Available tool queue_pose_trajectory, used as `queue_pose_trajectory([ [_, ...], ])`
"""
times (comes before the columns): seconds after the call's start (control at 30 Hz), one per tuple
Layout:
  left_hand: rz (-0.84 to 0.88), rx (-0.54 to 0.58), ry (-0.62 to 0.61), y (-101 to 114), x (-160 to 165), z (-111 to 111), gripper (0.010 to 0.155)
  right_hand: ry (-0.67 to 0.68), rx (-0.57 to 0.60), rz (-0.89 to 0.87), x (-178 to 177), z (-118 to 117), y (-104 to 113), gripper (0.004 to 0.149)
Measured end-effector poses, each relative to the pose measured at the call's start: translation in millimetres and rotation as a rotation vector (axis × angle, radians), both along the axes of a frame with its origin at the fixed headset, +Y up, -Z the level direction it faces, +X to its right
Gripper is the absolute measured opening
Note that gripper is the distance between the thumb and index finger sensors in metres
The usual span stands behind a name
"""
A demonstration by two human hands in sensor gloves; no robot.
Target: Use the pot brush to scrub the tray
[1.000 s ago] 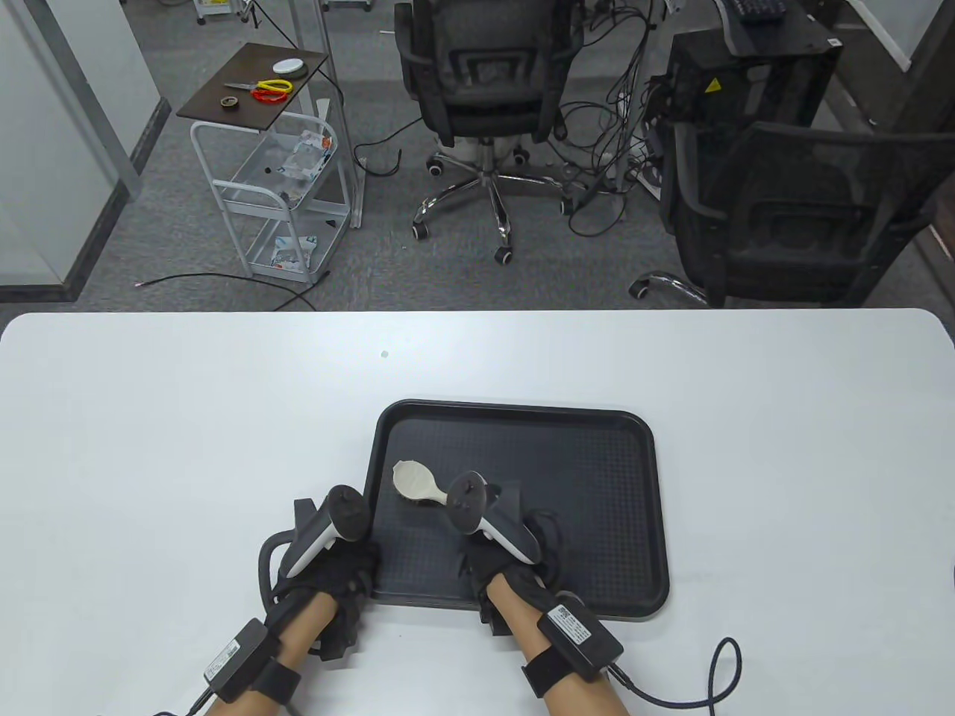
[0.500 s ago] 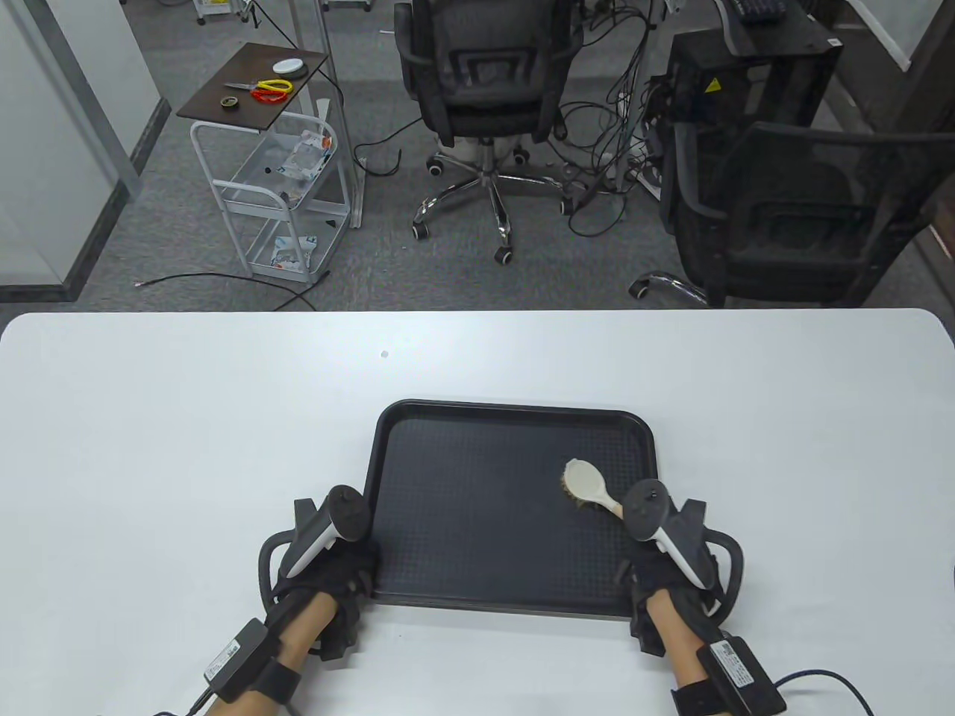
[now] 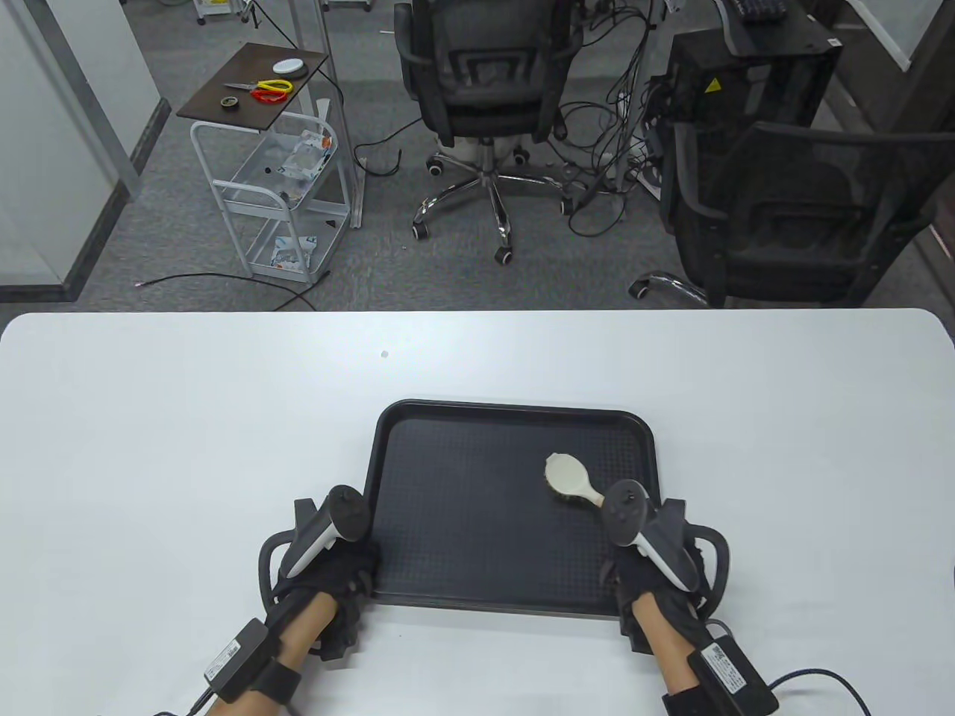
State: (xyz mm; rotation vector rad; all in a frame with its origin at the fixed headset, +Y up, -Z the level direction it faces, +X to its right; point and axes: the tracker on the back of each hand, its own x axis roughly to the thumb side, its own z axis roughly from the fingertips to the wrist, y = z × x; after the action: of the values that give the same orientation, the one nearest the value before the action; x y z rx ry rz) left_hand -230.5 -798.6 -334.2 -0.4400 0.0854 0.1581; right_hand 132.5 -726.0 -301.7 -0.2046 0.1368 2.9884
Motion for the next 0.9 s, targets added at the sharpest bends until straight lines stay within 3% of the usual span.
queue_pose_trajectory([
  [0.27,0.003,-0.001,0.000,0,0,0,0.076,0.198,-0.005,-0.088,-103,-8,-10,0.053],
  [0.47,0.003,-0.001,-0.001,0,0,0,0.076,0.248,-0.044,-0.099,-140,-8,-22,0.053],
  [0.63,0.002,0.000,-0.001,0,0,0,0.076,0.235,-0.042,-0.075,-121,-2,-30,0.053],
  [0.77,0.003,0.000,-0.001,0,0,0,0.076,0.155,-0.051,-0.090,-80,3,-32,0.052],
  [0.9,0.000,0.001,0.000,0,0,0,0.076,0.036,-0.063,-0.097,-16,13,-32,0.052],
])
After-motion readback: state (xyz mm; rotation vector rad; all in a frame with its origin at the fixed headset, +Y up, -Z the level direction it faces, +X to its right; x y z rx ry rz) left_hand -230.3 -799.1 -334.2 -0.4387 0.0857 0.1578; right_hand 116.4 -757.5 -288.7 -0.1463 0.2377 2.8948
